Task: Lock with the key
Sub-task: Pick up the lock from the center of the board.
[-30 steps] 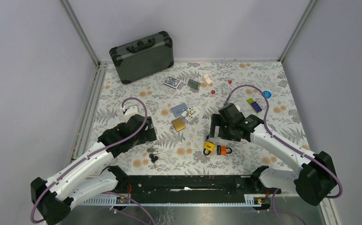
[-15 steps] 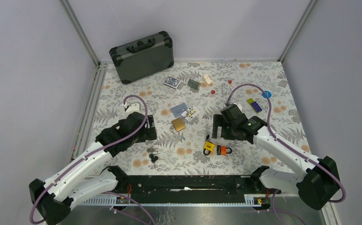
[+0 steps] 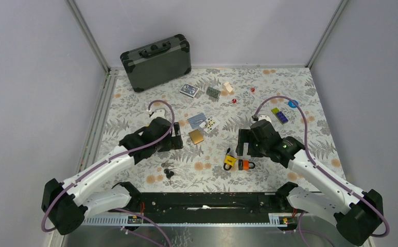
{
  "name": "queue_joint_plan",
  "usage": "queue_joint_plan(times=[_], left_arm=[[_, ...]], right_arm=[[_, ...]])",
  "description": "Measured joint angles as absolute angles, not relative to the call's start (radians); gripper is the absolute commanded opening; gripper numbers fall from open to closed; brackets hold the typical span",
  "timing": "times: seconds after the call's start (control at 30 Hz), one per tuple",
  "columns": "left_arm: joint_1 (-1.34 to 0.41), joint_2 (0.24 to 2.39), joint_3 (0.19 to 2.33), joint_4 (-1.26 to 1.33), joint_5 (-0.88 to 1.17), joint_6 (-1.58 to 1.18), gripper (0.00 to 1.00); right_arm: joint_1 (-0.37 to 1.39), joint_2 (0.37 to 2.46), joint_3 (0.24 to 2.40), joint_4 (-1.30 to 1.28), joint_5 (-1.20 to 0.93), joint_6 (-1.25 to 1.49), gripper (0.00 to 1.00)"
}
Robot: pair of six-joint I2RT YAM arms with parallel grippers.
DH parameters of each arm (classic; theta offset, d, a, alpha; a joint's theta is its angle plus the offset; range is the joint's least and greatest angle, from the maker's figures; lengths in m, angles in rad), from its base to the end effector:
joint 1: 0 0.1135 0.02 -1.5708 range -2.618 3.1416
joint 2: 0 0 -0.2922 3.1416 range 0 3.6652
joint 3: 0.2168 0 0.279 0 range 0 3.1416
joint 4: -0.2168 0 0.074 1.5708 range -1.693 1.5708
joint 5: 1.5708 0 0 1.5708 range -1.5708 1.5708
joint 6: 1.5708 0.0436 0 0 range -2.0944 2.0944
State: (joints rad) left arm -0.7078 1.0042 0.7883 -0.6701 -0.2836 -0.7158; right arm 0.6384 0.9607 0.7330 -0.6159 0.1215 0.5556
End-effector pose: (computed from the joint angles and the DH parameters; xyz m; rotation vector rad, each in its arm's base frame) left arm 0.1716 -0.1308 0.2706 -0.1333 2.4282 -0.3029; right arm 0.1714 0.1206 0.2623 -0.0446 2.4456 0.4001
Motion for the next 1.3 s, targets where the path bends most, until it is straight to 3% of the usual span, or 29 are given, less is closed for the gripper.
queue_joint_plan(times=[0.4,0.9,1.3], left_arm=[[-0.746,1.263,0.873,-0.558,-0.265,-0.762,0.99],[-0.808,1.714,1.161,-0.569,-0.362,-0.892,0.99],[-0.808,1.882,1.307,-0.641,-0.451,-0.923,0.99]], right_arm=[[0.638,0.947,0.711,-0.594,0.122,0.554,0.97],[0.638,0.933,0.697,-0.585,0.121,0.554,0.97],[0.638,0.920,0.690,-0.585,0.119,0.554,0.97]])
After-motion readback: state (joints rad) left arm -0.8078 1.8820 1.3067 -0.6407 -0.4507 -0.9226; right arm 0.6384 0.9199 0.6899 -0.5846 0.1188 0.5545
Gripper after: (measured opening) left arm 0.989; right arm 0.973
